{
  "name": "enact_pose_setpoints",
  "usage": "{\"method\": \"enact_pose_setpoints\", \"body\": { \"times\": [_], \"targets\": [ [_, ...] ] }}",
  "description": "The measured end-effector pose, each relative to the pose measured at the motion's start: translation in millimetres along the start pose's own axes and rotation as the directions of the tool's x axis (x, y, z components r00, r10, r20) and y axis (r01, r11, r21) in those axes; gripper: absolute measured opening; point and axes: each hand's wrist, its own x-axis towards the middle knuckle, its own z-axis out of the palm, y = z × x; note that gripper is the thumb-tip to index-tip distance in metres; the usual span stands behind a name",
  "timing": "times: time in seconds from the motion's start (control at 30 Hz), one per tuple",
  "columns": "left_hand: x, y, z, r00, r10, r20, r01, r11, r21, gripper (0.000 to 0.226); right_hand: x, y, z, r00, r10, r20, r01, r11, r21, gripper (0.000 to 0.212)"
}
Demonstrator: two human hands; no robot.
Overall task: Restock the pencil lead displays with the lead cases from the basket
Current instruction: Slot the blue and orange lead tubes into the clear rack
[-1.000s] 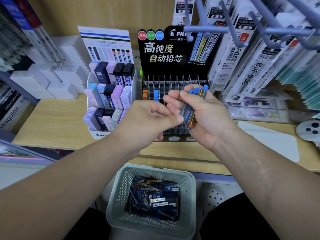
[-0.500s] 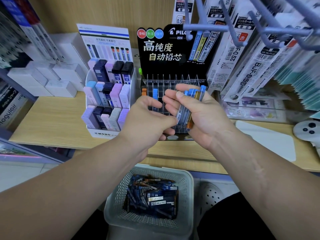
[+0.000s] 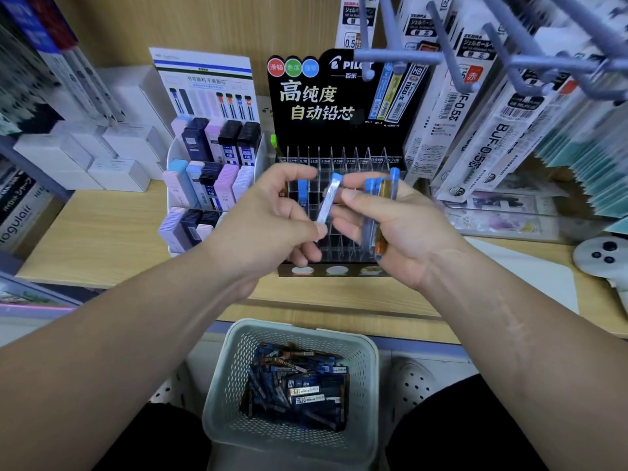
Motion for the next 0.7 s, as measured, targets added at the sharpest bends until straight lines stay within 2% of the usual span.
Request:
{"method": "enact_pose_setpoints", "body": {
  "times": [0.07,0.1,0.2,0.3,0.37,0.5,0.7],
  "targets": [
    [-1,0,-2,0.997,-0.011,0.071,0.005,0.997,0.072,0.073,-1,3,1,1.000,0.018,0.002,-0.018,0.998,-0.056,0.015],
    [-2,0,-1,0.996,-0.009,0.090,-0.001,0.993,0.119,0.073,0,4,2,1.000,0.022,-0.006,-0.022,0.997,-0.070,0.015],
    [-4,1,1,0.997,0.002,0.078,-0.018,0.979,0.203,0.051,1,5,4,0.999,0.023,-0.028,-0.025,0.994,-0.107,0.017],
    [-3,0,0,0.999,0.039,0.015,-0.041,0.978,0.207,0.022,-1,6,6,0.999,0.038,-0.021,-0.040,0.991,-0.127,0.017],
    [1,-2,-4,0.997,0.072,-0.038,-0.062,0.974,0.220,0.011,-2,6,7,0.998,0.056,-0.018,-0.058,0.989,-0.139,0.015],
    [7,-3,-18,0.986,0.123,-0.113,-0.083,0.947,0.311,0.015,-1,1,3,0.996,0.065,-0.068,-0.073,0.989,-0.126,0.012],
    [5,-4,-35,0.989,0.143,0.032,-0.139,0.841,0.523,0.012,-1,-2,0,0.994,0.072,-0.083,-0.083,0.988,-0.131,0.012]
  ]
}}
